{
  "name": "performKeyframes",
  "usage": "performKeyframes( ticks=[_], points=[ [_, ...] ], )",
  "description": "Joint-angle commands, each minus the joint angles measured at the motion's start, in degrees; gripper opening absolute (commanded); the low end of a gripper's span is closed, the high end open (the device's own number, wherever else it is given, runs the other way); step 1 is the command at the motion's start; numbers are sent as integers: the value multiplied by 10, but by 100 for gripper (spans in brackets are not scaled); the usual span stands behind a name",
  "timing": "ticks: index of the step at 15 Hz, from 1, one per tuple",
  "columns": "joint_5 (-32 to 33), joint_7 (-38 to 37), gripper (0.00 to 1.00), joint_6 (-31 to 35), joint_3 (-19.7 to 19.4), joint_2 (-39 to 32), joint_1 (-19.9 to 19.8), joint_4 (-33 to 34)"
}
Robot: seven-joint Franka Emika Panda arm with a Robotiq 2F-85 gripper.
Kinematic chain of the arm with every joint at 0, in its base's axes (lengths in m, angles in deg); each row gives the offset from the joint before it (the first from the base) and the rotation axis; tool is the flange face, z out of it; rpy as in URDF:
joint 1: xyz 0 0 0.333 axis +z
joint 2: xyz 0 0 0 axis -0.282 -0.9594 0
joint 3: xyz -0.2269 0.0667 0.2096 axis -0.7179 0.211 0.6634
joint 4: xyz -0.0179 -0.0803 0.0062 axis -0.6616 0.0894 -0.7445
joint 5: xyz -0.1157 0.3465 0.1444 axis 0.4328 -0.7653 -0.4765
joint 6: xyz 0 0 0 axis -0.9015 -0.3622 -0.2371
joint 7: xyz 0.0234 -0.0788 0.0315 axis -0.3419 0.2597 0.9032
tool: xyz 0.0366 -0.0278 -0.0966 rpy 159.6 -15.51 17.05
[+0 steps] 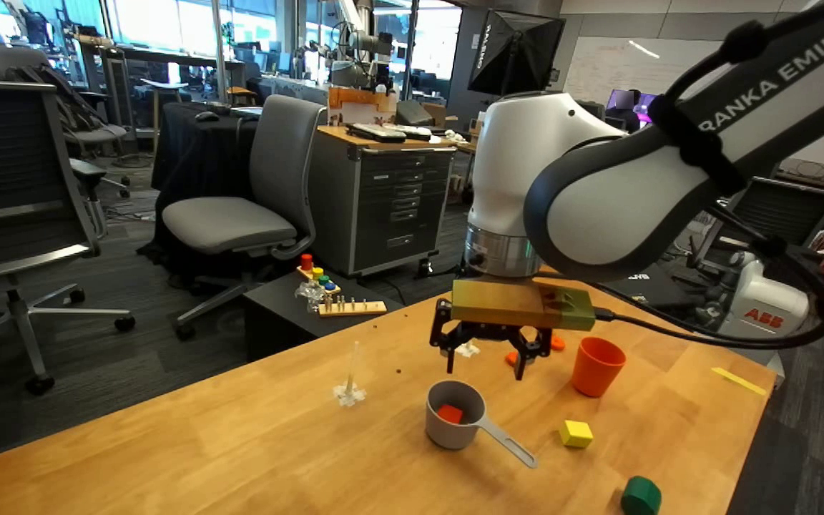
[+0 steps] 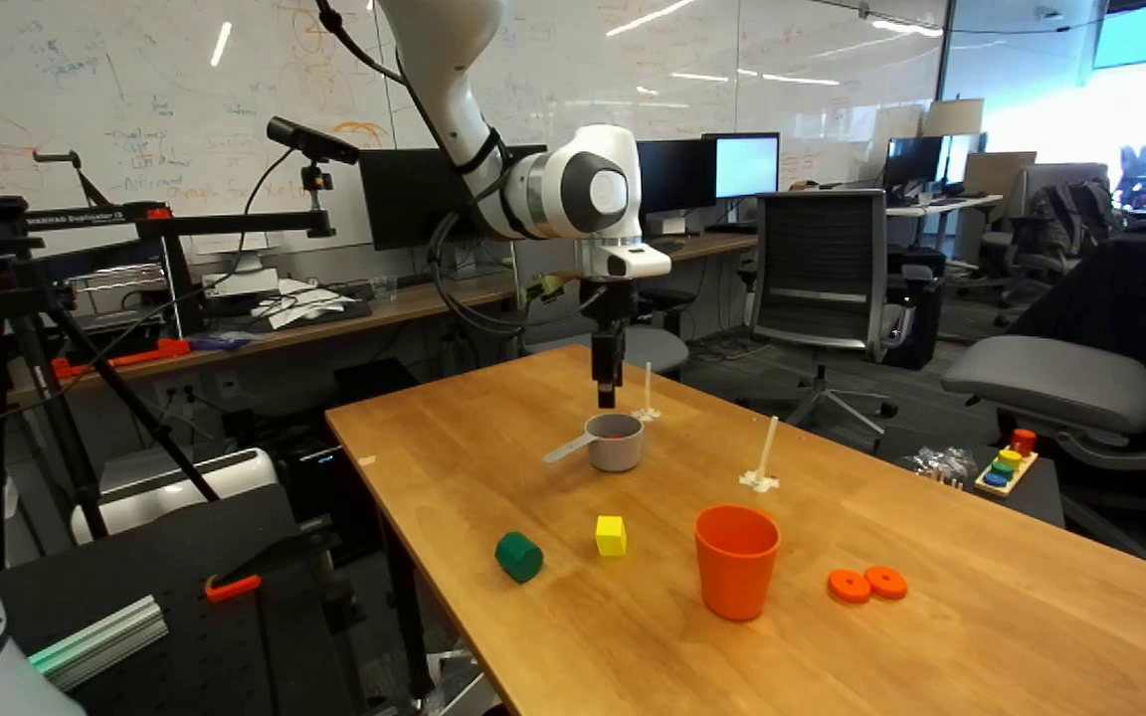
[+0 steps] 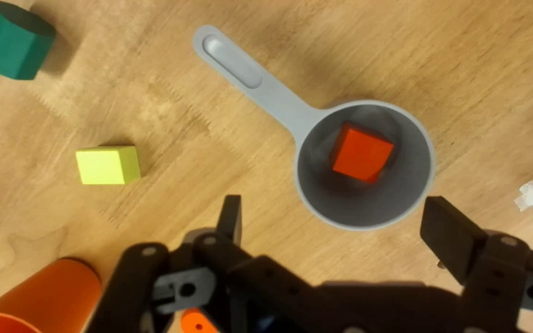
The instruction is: Put the cubes inside the grey cup
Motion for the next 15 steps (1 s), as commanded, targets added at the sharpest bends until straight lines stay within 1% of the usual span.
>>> performKeyframes(
  ticks=[1, 7, 11, 15],
  points=[
    [18, 0, 100, -2, -13, 43, 3, -63],
    [29, -6, 100, -9, -24, 61, 1, -156],
    [43, -10, 100, -13, -34, 69, 5, -189],
    [42, -15, 100, -20, -32, 84, 1, -218]
  ],
)
